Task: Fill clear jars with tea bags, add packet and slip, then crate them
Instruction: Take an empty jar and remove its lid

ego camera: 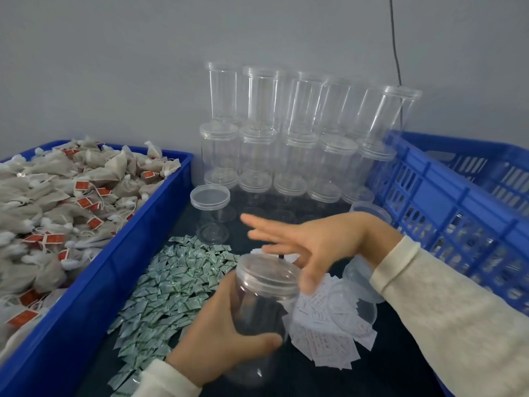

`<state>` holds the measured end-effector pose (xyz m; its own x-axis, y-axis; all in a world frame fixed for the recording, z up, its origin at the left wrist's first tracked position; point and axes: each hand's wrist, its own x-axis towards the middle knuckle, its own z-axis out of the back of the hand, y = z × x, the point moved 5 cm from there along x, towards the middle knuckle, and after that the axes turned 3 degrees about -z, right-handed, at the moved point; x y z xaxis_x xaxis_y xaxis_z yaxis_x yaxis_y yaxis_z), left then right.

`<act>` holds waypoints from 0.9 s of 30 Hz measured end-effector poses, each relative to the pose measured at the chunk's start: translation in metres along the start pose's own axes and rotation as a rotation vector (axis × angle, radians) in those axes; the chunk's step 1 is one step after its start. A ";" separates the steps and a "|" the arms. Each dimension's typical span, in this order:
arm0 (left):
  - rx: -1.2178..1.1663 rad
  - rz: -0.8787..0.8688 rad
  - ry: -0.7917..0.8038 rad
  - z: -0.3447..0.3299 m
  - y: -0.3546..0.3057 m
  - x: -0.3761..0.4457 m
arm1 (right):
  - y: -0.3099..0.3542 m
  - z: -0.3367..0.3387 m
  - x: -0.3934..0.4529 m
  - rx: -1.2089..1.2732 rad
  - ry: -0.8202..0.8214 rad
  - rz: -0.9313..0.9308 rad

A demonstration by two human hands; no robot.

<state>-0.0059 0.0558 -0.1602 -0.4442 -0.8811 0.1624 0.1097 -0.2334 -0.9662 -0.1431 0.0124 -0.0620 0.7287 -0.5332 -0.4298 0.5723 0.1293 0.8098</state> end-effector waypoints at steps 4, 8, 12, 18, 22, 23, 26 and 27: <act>0.695 -0.110 -0.344 0.002 -0.023 0.000 | -0.015 0.002 0.015 -0.144 -0.164 -0.347; 0.913 -0.165 -0.366 -0.004 -0.021 0.005 | -0.012 -0.001 0.029 -0.238 -0.190 -0.340; 0.672 -0.115 -0.243 0.003 -0.003 0.006 | -0.018 0.002 0.027 -0.315 -0.141 -0.307; 0.114 -0.087 -0.157 0.012 0.007 -0.001 | -0.004 0.025 -0.011 -0.245 -0.187 -0.142; 0.097 -0.103 -0.202 0.014 0.017 -0.002 | 0.001 0.060 -0.062 -0.065 -0.544 0.030; 0.095 -0.098 -0.217 0.014 0.020 -0.001 | -0.001 0.067 -0.076 -0.049 -0.657 0.077; 0.076 -0.093 -0.285 0.015 0.026 -0.002 | -0.020 0.074 -0.113 -0.010 -1.000 0.161; 0.070 -0.090 -0.308 0.016 0.029 -0.001 | -0.028 0.073 -0.121 0.030 -1.103 0.187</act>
<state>0.0117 0.0440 -0.1851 -0.1668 -0.9359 0.3102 0.1480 -0.3348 -0.9306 -0.2754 0.0121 -0.0035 0.0617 -0.9590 0.2767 0.4688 0.2726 0.8402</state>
